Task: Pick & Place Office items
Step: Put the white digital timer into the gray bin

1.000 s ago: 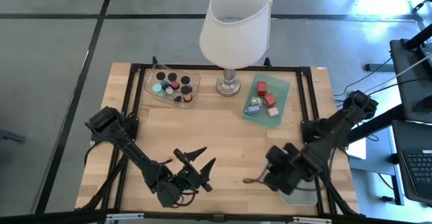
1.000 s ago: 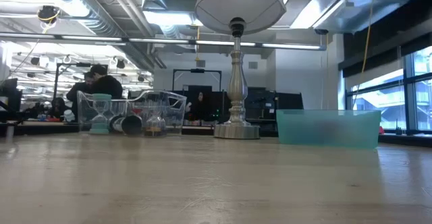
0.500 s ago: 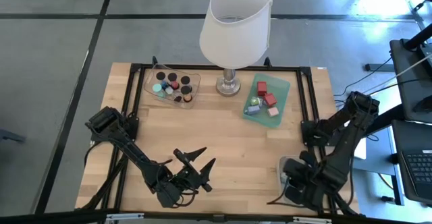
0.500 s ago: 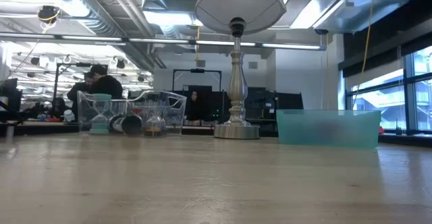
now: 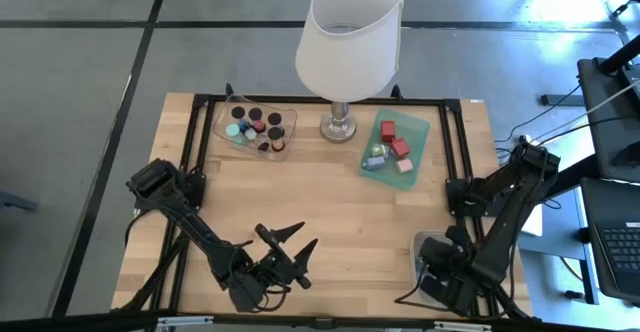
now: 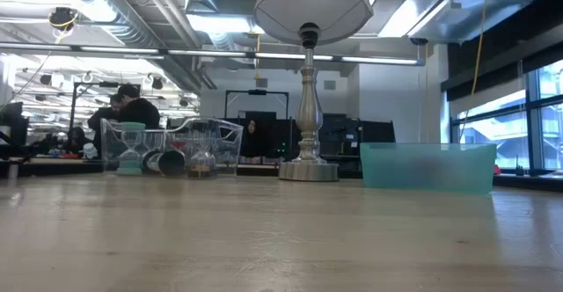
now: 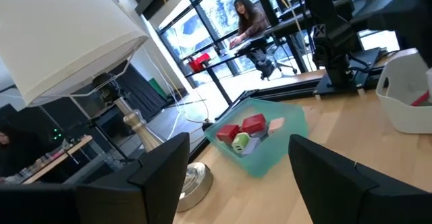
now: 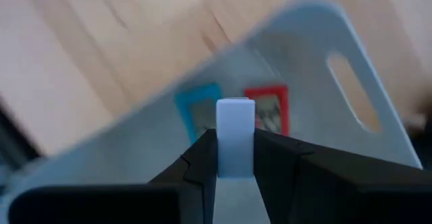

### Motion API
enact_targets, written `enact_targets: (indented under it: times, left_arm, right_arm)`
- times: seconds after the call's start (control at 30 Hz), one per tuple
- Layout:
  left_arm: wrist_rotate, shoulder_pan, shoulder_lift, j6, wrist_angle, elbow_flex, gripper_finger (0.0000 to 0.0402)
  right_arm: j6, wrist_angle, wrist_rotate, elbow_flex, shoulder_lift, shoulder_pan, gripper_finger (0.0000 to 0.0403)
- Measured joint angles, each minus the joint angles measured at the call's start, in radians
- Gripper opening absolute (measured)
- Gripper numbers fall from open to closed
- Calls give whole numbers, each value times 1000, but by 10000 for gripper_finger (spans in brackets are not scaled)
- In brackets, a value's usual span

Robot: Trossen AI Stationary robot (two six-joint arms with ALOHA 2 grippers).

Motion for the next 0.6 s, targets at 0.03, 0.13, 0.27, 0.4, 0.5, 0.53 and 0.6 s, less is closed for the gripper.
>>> enact_targets:
  times: [0.03,0.13,0.27,0.4,0.5,0.53,0.6]
  left_arm:
    - [0,-1,0,0,0,0,251]
    - [0,-5,0,0,0,0,251]
    - [0,-4,0,0,0,0,251]
    - [0,-2,0,0,0,0,251]
    - [0,-3,0,0,0,0,251]
    - [0,-3,0,0,0,0,251]
    - [0,-3,0,-2,0,0,251]
  right_arm:
    - [10,-1,-27,-15,4,0,80]
    - [40,9,-68,-52,7,1,80]
    - [53,11,-74,-76,8,0,80]
    - [64,12,-75,-76,8,-1,84]
    - [78,12,-75,-76,8,-1,104]
    - [79,12,-78,-76,8,-1,115]
    - [79,12,-83,-76,8,-1,140]
